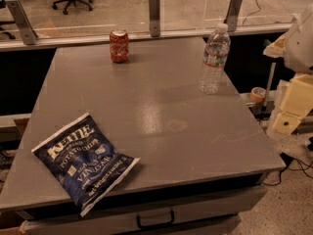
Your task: Knock water bottle over
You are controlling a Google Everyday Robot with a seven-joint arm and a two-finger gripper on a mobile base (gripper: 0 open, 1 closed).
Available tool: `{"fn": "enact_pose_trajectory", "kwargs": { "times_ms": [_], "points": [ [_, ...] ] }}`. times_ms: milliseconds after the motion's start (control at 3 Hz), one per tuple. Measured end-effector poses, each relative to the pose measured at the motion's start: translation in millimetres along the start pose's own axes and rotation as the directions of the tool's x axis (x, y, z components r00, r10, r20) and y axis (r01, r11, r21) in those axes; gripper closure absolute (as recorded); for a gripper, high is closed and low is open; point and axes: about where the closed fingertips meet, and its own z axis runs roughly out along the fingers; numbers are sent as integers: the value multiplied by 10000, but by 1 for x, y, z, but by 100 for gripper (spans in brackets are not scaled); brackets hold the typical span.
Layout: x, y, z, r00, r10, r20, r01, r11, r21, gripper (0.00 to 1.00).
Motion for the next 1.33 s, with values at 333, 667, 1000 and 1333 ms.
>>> {"fn": "enact_pose_trajectory", "kwargs": {
  "times_ms": [333,667,1000,1333],
  "points": [
    [0,-2,-1,10000,-7,43,6,9999,108,0],
    [5,-30,8,9967,119,806,-148,9993,356,0],
    [5,-68,28,9797,297,1981,-407,9978,515,0],
    [-1,-102,52,9424,483,3309,-663,9968,435,0]
  ]
}}
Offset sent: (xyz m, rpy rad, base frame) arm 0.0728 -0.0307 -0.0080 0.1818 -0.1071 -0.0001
